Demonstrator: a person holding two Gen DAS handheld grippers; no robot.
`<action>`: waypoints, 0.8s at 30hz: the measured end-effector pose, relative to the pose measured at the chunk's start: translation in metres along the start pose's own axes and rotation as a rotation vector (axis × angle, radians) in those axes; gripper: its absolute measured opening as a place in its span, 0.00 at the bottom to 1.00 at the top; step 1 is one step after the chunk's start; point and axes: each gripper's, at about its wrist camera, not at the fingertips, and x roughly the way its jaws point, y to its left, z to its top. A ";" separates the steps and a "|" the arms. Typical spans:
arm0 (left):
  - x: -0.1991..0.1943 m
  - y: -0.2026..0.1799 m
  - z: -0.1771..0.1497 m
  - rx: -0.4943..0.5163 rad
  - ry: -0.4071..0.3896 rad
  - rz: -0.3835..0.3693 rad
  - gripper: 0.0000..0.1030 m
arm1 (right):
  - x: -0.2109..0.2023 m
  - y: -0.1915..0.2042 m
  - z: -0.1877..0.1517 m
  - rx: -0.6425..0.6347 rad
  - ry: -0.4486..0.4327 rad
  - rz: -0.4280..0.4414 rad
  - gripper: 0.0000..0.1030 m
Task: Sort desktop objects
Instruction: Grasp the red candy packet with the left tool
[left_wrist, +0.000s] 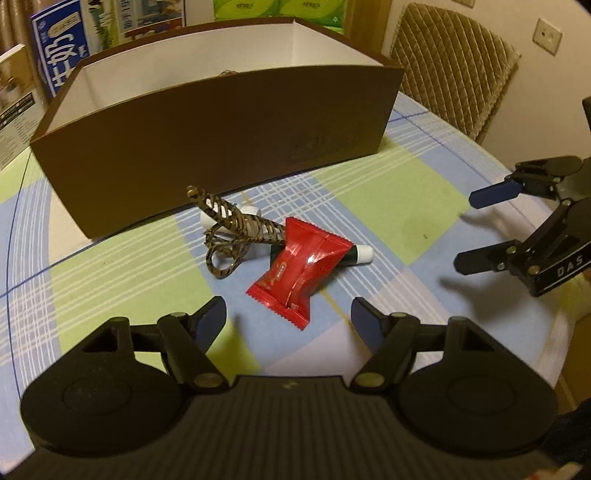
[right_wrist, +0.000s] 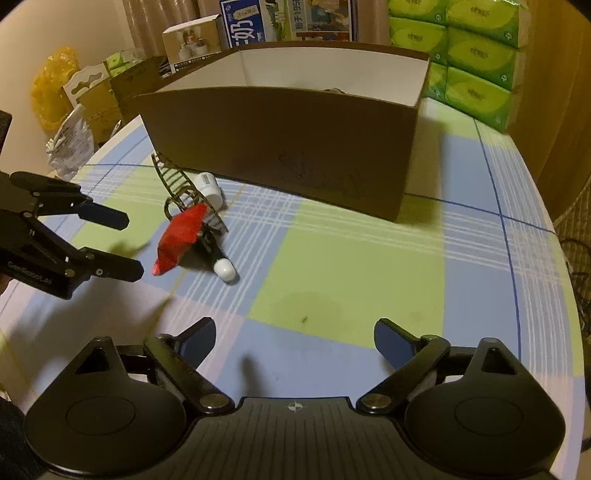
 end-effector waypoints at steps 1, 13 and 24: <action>0.002 0.000 0.001 0.009 0.000 0.000 0.66 | 0.000 -0.002 -0.001 0.002 0.004 -0.003 0.86; 0.031 -0.011 0.019 0.127 -0.026 0.003 0.48 | 0.001 -0.009 -0.001 0.035 0.013 -0.033 0.86; 0.013 -0.002 0.001 0.141 -0.027 0.028 0.22 | 0.002 -0.003 0.007 0.025 -0.010 -0.007 0.86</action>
